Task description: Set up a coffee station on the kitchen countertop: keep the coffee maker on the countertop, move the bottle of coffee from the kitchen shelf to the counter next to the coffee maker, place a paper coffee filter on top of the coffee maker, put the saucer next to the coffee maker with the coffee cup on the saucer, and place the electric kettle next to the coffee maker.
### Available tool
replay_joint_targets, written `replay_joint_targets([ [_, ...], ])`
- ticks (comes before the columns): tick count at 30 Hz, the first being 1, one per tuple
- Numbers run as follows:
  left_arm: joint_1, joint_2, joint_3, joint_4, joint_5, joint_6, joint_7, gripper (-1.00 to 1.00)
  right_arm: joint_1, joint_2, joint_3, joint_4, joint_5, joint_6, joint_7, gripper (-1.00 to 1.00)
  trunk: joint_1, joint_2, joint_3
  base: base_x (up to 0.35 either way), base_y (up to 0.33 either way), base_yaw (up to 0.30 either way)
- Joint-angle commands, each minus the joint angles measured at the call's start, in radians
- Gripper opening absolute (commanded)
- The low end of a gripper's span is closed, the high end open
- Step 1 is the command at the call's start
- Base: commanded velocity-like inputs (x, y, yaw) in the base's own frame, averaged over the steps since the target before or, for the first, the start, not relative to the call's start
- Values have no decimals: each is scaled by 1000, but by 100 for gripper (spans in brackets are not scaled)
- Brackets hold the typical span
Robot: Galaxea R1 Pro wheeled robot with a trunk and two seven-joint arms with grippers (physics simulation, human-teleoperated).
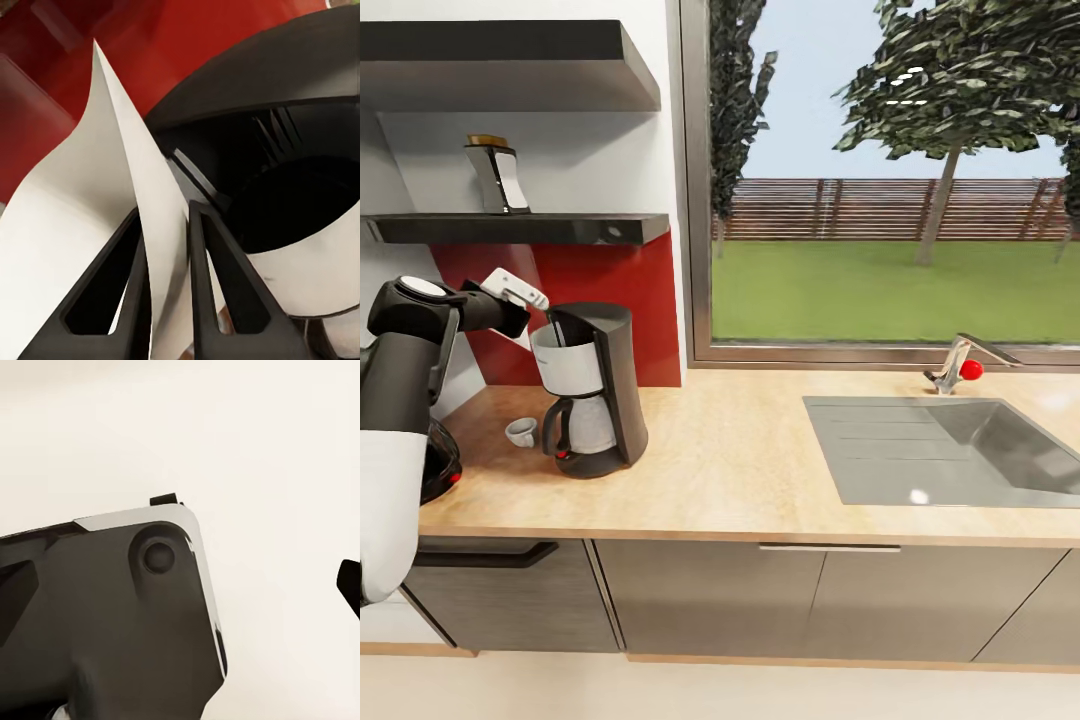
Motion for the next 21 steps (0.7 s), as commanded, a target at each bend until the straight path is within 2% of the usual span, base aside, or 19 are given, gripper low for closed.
replay_joint_targets([
  [1, -1, 0, 0, -1, -13, 0, -7, -100, -1, 0, 0, 0, -8, -3, -1, 100, 1, -2, -2, 0, 0, -168],
  [6, -1, 0, 3, -3, -13, 0, -7, -100, -1, 0, -1, 0, -9, -3, -2, 100, 1, -2, -2, 0, 0, -198],
  [14, -1, 6, 0, -50, -19, -2, -6, -100, -1, 0, 0, 0, -9, -3, -2, 100, 1, -2, -2, 0, 0, -6],
  [21, -1, 5, -3, -65, -21, -2, 76, -100, -1, 0, 0, 0, -9, -3, -2, 100, 1, -2, -2, 0, 0, 0],
])
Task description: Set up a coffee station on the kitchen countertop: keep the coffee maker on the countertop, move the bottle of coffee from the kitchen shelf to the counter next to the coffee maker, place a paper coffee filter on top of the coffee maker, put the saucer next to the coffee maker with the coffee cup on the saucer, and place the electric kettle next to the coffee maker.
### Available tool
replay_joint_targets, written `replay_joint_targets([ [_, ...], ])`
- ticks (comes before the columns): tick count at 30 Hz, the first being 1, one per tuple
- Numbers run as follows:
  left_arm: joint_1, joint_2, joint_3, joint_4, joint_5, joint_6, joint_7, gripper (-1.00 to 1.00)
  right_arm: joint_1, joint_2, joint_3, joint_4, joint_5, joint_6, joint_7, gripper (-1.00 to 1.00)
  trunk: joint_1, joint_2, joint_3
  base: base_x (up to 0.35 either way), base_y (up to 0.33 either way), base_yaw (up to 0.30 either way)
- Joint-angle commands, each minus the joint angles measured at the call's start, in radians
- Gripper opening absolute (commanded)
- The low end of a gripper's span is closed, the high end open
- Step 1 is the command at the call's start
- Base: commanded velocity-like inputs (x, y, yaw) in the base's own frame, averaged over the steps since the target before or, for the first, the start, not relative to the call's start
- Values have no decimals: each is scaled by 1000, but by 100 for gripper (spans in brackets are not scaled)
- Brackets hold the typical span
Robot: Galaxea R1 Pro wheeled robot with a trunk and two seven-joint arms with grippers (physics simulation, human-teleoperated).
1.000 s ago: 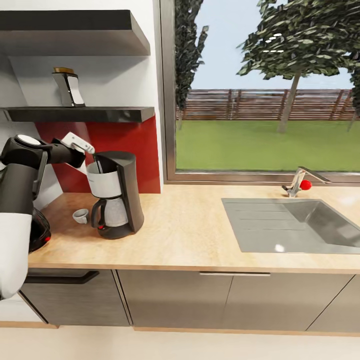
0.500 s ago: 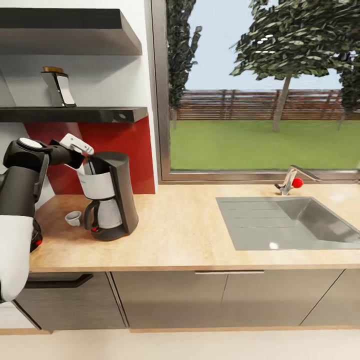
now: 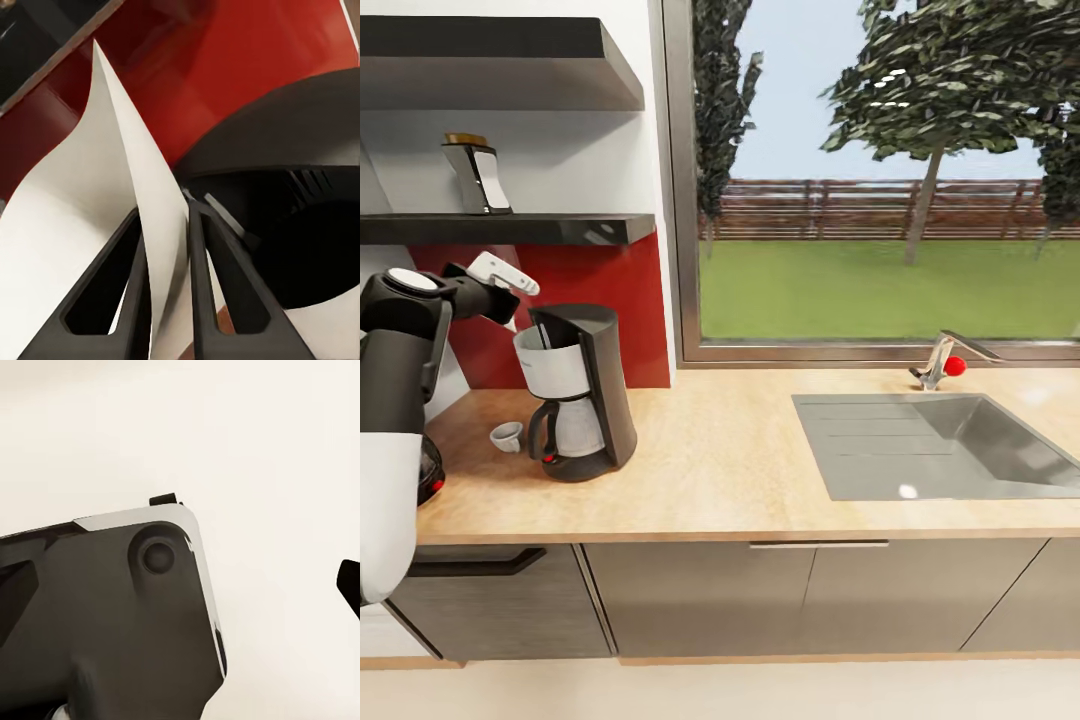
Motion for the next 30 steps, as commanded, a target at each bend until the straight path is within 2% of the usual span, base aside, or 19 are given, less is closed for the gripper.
replay_joint_targets([
  [1, 0, 1, -2, -1, -13, 0, -5, -100, -1, 0, 0, 0, -9, -3, 0, 100, 1, -2, -2, 0, 0, 0],
  [4, 13, -1, -3, -1, -13, 0, 6, -100, -1, 0, 0, 0, -9, -3, 0, 100, 1, -2, -2, 0, 0, 0],
  [5, 38, -4, -3, -1, -10, 0, 18, -100, -1, 0, -1, 0, -9, -3, 0, 100, 1, -2, -2, 6, 0, 0],
  [9, 49, -6, -3, -1, -8, 0, 26, -100, -1, 0, 0, 0, -9, -3, 0, 100, 1, -2, -2, 117, 0, 0],
  [13, 52, -6, -3, -1, -6, 0, 29, -100, -1, 0, 0, 0, -9, -3, 1, 100, 1, -2, -2, 240, 0, 0],
  [30, 52, -6, -1, -3, -5, 0, 31, -100, -1, 0, -1, 22, -8, -3, 0, 100, 1, -2, -2, 76, 0, 0],
])
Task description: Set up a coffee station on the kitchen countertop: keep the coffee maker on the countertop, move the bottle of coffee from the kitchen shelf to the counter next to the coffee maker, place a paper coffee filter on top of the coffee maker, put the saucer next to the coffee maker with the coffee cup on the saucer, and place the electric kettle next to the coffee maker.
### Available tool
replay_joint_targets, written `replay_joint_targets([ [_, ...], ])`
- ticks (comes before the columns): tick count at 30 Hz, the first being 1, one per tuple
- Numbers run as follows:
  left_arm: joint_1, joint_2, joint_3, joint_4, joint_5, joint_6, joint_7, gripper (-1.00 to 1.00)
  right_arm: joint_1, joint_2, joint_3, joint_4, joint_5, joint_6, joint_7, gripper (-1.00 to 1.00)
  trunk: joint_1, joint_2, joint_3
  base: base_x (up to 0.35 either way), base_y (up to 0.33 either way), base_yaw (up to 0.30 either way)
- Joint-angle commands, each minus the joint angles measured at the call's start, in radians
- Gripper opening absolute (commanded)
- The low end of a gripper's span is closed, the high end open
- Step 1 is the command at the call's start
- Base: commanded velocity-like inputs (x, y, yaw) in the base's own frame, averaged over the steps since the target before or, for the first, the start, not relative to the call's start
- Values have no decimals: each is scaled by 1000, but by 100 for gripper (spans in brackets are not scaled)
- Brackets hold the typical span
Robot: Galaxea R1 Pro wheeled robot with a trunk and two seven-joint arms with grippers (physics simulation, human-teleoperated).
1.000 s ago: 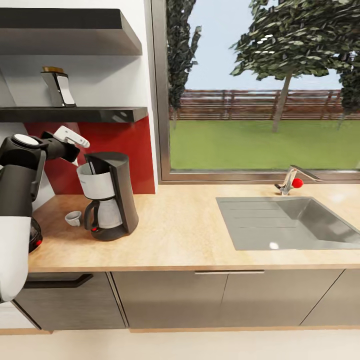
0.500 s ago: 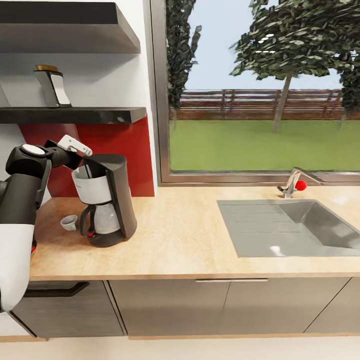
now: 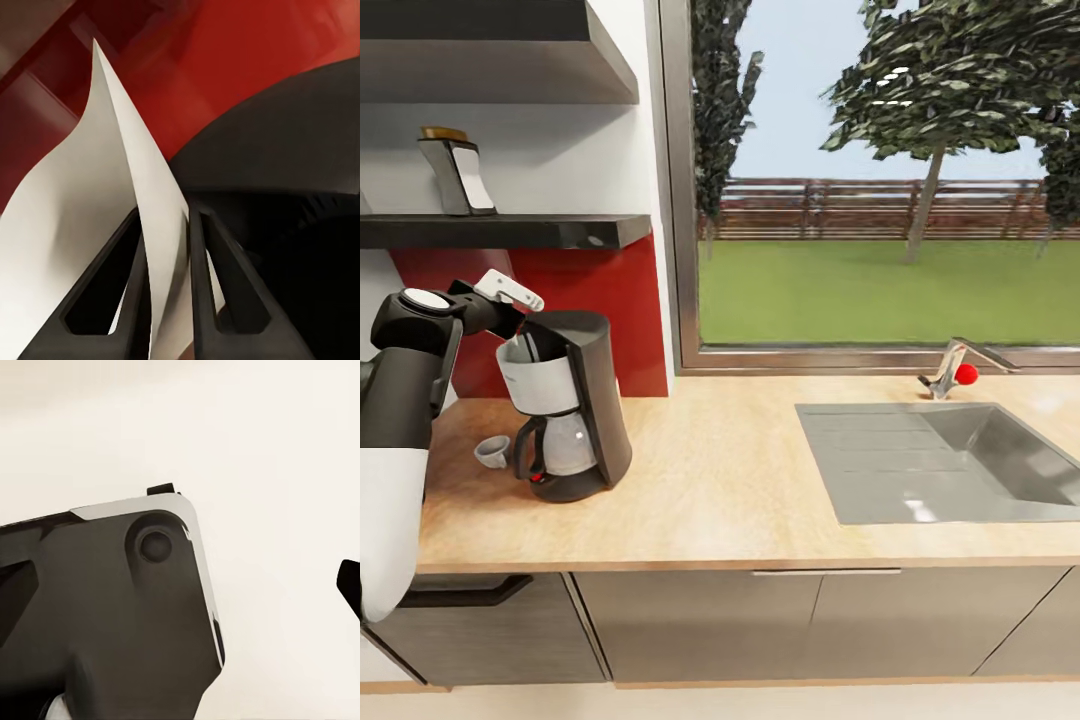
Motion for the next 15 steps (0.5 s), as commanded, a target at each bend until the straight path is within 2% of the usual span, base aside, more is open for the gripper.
replay_joint_targets([
  [1, -1, 1, -2, -1, -13, 0, -11, -100, -1, 0, 0, 0, -8, -3, 0, 100, 1, -2, -2, 33, 0, 0],
  [10, 30, 1, 0, 1, -13, 0, -9, -100, -1, 0, 0, 0, -9, -3, 0, 100, 1, -2, -2, 12, 0, 0],
  [15, 34, 1, 0, 1, -10, 0, 28, -100, -1, 0, 0, 0, -9, -3, 0, 100, 1, -2, -2, 104, 0, 0],
])
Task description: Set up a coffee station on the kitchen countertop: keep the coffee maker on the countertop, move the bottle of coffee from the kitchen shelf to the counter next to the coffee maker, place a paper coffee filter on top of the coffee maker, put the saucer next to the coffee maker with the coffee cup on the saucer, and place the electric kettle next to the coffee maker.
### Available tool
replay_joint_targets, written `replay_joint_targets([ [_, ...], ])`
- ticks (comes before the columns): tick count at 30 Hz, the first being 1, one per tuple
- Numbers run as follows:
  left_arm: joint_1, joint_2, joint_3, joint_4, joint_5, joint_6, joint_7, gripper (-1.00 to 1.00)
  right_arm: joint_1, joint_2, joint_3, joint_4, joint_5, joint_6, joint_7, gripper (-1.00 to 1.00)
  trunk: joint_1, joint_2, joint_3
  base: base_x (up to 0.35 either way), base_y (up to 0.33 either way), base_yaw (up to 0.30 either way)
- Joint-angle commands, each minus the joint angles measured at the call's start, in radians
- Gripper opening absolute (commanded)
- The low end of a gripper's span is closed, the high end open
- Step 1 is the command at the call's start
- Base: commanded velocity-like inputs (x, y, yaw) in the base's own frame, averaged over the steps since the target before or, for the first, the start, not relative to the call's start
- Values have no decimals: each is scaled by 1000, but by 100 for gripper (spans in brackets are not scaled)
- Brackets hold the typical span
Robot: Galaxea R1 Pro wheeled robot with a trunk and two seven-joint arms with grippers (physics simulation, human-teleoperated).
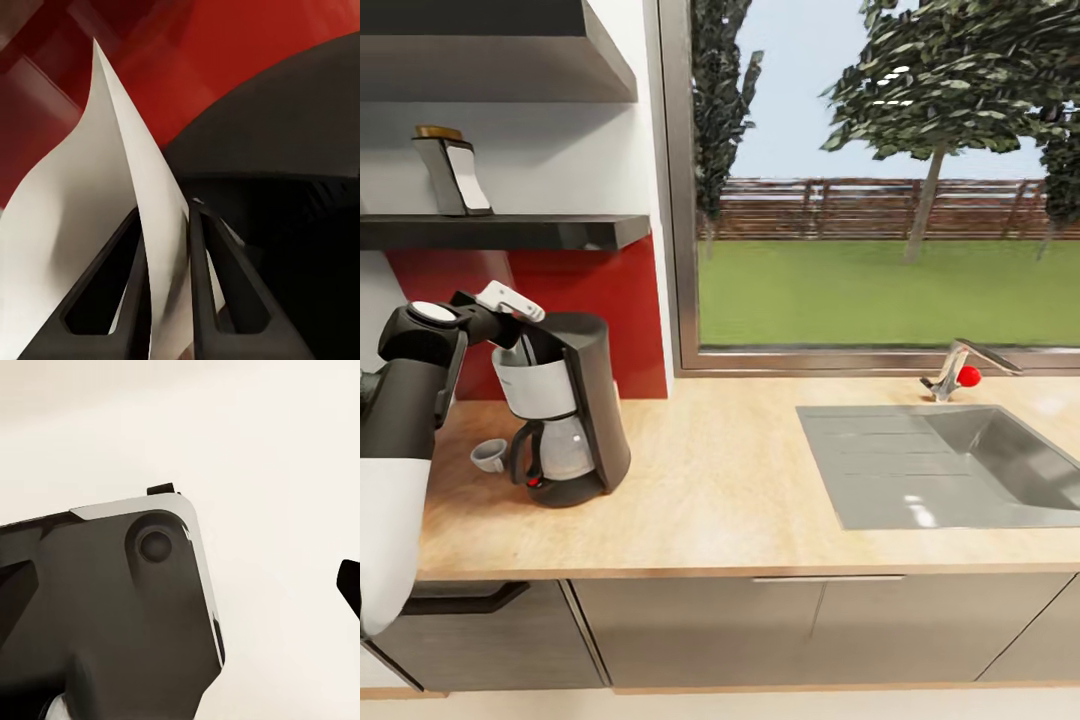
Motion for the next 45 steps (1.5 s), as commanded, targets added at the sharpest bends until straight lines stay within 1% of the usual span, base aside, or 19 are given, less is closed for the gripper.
replay_joint_targets([
  [1, -1, 0, -2, -1, -13, 1, -7, -100, -1, 0, -1, 0, -8, -3, 0, 100, 1, -2, -2, 154, 0, 0],
  [11, 0, -2, -2, 1, -11, 1, -1, -100, -1, 0, -1, 0, -8, -3, 0, 100, 1, -2, -2, 27, 0, 0],
  [12, -6, 3, 4, -5, -2, -3, -5, -100, -1, 5, -7, -6, -12, -5, -5, 100, 1, -2, -2, 0, 0, 0],
  [13, -11, 9, 10, -10, -8, -8, -10, -100, -1, 11, -7, -11, -12, -5, -5, 100, 1, -2, -2, 0, 0, 0],
  [15, -12, 3, 15, -22, -17, -9, -13, -100, -1, 15, -7, -16, -12, -5, -5, 100, 1, -2, -2, 0, 0, 0],
  [19, -9, -11, 2, -44, -28, -11, 13, -100, -1, 19, -7, -12, -11, -5, -5, 100, 1, -2, -2, 0, 0, 0],
  [21, -8, -13, 0, -55, -30, -13, 22, -100, -1, 20, -7, -12, -11, -5, -5, 100, 1, -2, -2, 0, 0, 0],
  [24, -8, -13, 0, -72, -30, -14, 19, -100, -1, 20, -6, -12, -11, -5, -5, 100, 1, -2, -2, 0, 0, 0],
  [26, -9, -9, 5, -83, -23, -11, 12, -100, -1, 20, -6, -12, -11, -5, -5, 100, 1, -2, -2, 0, 0, 0],
  [31, -15, 0, 8, -103, -22, -9, -13, -100, -1, 20, -6, -11, -11, -5, -5, 100, 1, -2, -2, 0, 0, 0],
  [36, -20, 14, 33, -103, -22, -10, -37, -100, -1, 20, -6, -12, -11, -5, -5, 100, 1, -2, -2, 0, 0, 0],
  [41, -21, 42, 61, -100, -22, -12, -61, -100, -1, 20, -6, -11, -11, -5, -5, 100, 1, -2, -2, 0, 0, 0],
  [42, -21, 47, 86, -100, -22, -12, -270, -100, -1, 20, -6, -11, -11, -5, -5, 100, 1, -2, -2, 0, 0, 0],
  [43, -21, 53, 88, -100, -22, -11, -287, -100, -1, 20, -6, -11, -11, -5, -5, 100, 1, -2, -2, 0, 0, 0],
  [45, -21, 57, 103, -101, -20, -11, -301, -100, -1, 20, -6, -11, -11, -5, -5, 100, 1, -2, -2, 0, 0, 0],
])
